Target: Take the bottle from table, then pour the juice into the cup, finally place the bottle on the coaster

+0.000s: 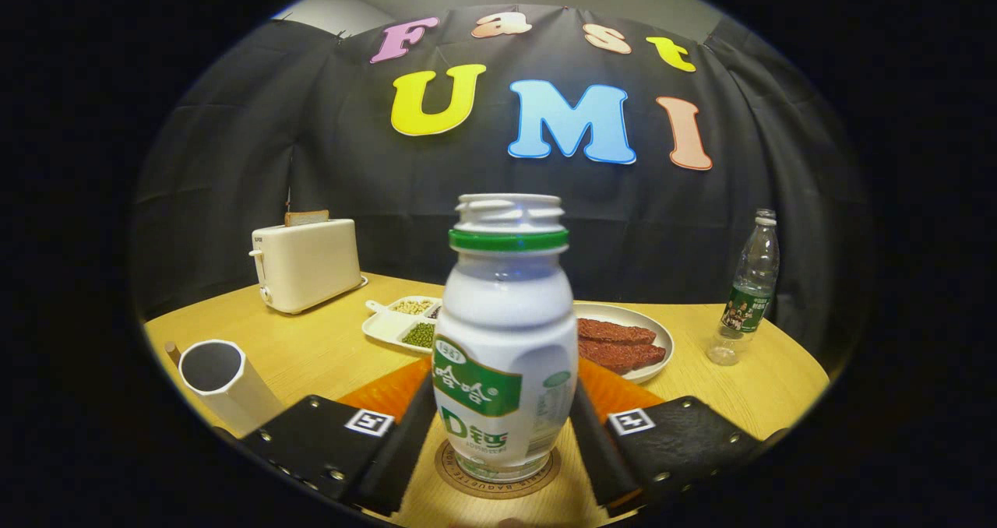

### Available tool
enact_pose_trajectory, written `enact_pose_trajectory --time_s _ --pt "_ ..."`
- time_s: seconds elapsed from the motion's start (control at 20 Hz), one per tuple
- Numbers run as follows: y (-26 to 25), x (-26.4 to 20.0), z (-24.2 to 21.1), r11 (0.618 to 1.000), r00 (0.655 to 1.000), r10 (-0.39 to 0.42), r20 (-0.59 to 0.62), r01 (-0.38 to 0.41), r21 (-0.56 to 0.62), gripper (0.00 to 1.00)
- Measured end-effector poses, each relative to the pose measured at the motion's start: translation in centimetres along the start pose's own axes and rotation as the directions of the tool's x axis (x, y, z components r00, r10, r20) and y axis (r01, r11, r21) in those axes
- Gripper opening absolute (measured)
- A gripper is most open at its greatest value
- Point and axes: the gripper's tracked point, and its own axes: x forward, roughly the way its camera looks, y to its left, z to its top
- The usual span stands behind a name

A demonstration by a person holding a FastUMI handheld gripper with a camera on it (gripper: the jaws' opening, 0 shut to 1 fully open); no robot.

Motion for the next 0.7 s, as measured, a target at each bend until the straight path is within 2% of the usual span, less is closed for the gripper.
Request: enact_pose_trajectory --time_s 0.1,0.35,0.7 --pt "-0.3 -0.5 0.6 1.000 1.000 -0.015 0.012 0.015 -0.006 0.99" --pt "-0.6 -2.6 3.1 0.999 0.997 -0.046 0.056 0.046 -0.008 0.99" --pt "-0.7 -6.9 9.1 0.993 0.984 -0.096 0.152 0.106 -0.059 0.99"
